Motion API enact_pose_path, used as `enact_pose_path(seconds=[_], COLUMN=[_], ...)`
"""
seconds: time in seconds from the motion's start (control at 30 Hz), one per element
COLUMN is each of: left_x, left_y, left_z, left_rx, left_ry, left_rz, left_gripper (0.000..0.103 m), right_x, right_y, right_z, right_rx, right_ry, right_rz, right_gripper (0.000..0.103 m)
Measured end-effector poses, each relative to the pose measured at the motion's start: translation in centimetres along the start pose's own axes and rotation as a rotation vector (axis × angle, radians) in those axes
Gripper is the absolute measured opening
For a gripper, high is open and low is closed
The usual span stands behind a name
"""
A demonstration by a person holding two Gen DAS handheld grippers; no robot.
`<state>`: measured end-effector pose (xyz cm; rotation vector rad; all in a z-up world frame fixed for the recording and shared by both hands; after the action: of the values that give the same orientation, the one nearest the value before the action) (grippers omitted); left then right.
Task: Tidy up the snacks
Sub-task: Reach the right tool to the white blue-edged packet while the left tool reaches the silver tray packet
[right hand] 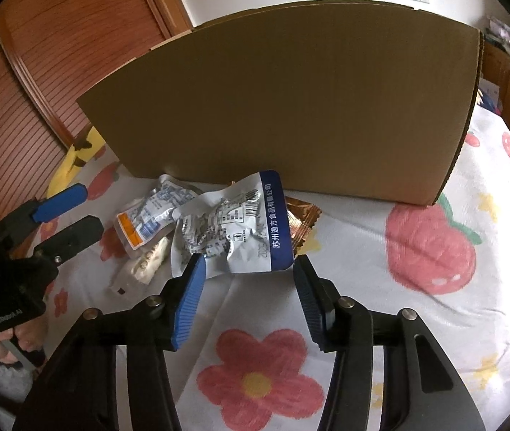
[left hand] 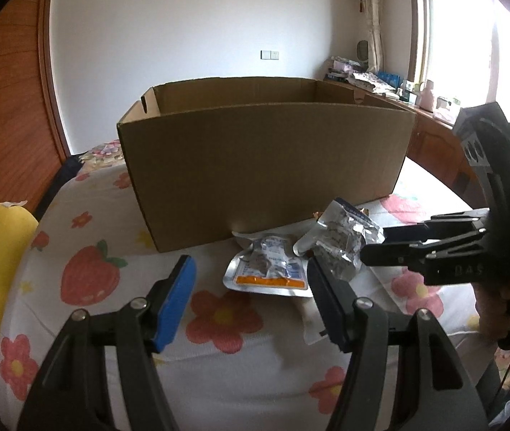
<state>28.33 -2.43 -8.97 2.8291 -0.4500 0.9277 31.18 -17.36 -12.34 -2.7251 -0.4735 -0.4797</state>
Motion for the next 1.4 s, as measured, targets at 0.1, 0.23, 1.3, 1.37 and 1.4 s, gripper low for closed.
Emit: enact_pose_path(seconds=[0.1, 0.23, 1.3, 1.37, 1.4], left_x=[-0.5, -0.6, 3.3, 3.5, 3.6], left_y=[0.0, 0.2, -0.1, -0.1, -0.2], left_z=[0.5, 0.6, 5.4, 5.6, 5.8], left_rx=[0.013, 0.019, 0.019, 0.022, 0.019], left_ry=[-0.017, -0.021, -0.230, -0.240, -0.242], left_rz=[0.000, 0.013, 0.070, 0.070, 0.066], left_gripper=[0.064, 0.064, 0.064, 0.064, 0.064], right_x=[0.2, 0.3, 0.5, 0.5, 0.5], right_y=[-0.1, -0.1, -0.7, -0.7, -0.7], right_z=[0.0, -0.2, 0.2, 0.1, 0.1], right_rx=[0.010, 0.003, 0.029, 0.027, 0.027], right_ry=[0.003, 0.021, 0.076, 0.076, 0.076], right_rz=[0.007, 0.005, 0.005, 0.002, 0.000], right_gripper=[0.050, 0.037, 0.026, 0.026, 0.026])
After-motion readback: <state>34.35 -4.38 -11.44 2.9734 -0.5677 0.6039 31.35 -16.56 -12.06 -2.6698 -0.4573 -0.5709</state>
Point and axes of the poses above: each gripper's, at about its wrist camera, not at the fingertips, and z roughly the way its jaws point, y to its right, x to its top, the point moved 5 cm from there along z, roughly the way its jaws point, and after that the axes turned 15 degrees about -y, right-handed, at the moved point
